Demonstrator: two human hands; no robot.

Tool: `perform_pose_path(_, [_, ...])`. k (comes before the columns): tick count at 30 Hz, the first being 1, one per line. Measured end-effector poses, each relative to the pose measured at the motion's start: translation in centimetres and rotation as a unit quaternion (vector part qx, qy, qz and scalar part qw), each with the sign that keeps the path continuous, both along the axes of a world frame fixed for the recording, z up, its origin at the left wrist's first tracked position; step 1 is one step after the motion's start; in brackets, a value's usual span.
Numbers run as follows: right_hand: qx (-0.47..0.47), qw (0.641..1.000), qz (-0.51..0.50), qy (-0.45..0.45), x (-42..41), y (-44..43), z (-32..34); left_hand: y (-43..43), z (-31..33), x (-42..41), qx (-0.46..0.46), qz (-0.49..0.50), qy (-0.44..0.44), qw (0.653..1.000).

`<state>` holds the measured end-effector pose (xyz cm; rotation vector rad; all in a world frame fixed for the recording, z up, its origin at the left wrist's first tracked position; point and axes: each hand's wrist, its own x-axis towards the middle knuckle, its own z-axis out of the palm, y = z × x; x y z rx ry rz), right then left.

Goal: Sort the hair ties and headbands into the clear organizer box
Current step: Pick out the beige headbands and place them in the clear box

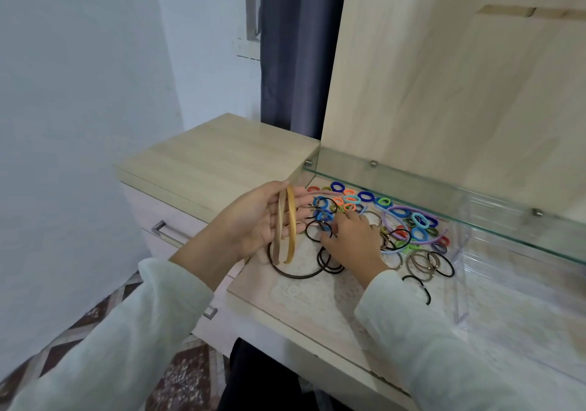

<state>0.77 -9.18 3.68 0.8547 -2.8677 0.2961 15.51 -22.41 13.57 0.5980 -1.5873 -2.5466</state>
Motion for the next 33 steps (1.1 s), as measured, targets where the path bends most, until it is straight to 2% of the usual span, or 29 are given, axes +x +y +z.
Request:
perform_pose_path(12, [0.005,1.000,-0.024,-0.013,-0.8,2.0,0.6,0.4,-0.6,0.2,-0.005,-0.002,-0.012,1.000])
perform_pose_path(19, [0.021,0.999,-0.040,0.024,-2.2,5.1,1.0,1.2,-1.2,-0.1,-0.005,-0.007,-0.019,1.000])
perform_pose_path(22, [-0.016,0.999,0.020,0.034,-1.8,5.9,0.9,1.5,-1.5,-0.5,-0.004,-0.010,-0.019,1.000])
perform_pose_path(25, [-0.020,0.992,0.121,-0.021,-0.3,6.1,1.1,1.7,-1.8,-1.0,-0.002,-0.014,-0.021,1.000])
perform_pose_path(30, [0.019,0.974,0.212,-0.074,2.5,5.9,1.3,1.9,-2.1,-1.4,0.005,-0.024,-0.028,0.999])
perform_pose_path(33, [0.069,0.968,0.235,-0.062,3.5,5.7,1.2,2.0,-2.2,-1.4,0.004,-0.020,-0.028,0.999])
